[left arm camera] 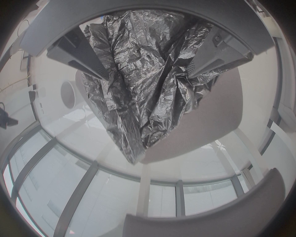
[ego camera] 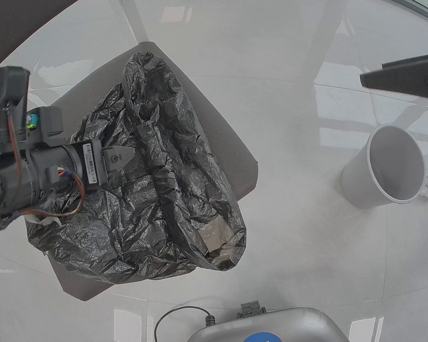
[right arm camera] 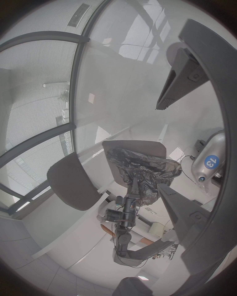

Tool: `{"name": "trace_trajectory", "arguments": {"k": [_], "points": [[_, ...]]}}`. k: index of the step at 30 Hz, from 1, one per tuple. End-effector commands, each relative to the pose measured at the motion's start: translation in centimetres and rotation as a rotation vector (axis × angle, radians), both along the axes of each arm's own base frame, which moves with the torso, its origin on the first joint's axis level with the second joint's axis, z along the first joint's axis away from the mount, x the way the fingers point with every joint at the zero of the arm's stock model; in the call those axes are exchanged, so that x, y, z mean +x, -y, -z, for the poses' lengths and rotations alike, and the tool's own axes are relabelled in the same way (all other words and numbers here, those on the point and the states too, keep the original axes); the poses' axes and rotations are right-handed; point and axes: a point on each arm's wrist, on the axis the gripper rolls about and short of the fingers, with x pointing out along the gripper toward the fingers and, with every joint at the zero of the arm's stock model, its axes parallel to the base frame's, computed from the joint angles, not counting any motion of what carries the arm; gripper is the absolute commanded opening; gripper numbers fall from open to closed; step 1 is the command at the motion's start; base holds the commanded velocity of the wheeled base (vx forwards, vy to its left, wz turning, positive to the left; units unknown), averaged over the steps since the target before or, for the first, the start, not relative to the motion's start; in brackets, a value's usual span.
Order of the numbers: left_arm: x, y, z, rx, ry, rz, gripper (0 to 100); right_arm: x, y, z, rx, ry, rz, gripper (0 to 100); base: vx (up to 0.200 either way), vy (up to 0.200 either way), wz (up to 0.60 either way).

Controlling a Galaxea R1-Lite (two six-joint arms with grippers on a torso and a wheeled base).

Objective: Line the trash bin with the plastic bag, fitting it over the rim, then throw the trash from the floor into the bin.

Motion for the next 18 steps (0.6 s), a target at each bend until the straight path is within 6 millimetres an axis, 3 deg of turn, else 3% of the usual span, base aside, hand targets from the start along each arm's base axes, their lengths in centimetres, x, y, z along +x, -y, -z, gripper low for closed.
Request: {"name": "trace_trajectory", "arguments": {"k": [1,3,7,10,14,18], "points": [[-3.7,-2.3,-1.3,-0.052,0.126,-0.006,100,0.3,-1.1,2.4,-0.058,-0.067,-0.028,100,0.000,0.000,0.00],[-5.2,-3.1,-2.1,-0.068,0.159,-0.007,100,0.2,-1.5,3.2,-0.071,-0.080,-0.045,100,0.000,0.000,0.00],[-6.9,-4.6,-1.6,-0.068,0.165,-0.030,100,0.2,-1.7,4.4,-0.086,-0.101,-0.053,100,0.000,0.000,0.00],[-7.3,-4.7,-1.3,-0.064,0.156,-0.024,100,0.2,-1.7,4.7,-0.093,-0.110,-0.053,100,0.000,0.000,0.00],[-7.5,-3.8,0.9,-0.016,0.098,0.037,100,-0.3,-1.1,6.7,-0.072,-0.143,-0.039,100,0.000,0.000,0.00],[-7.4,-3.8,1.2,-0.018,0.102,0.035,100,-1.6,0.3,9.0,-0.097,-0.176,-0.034,100,0.000,0.000,0.00]]}}
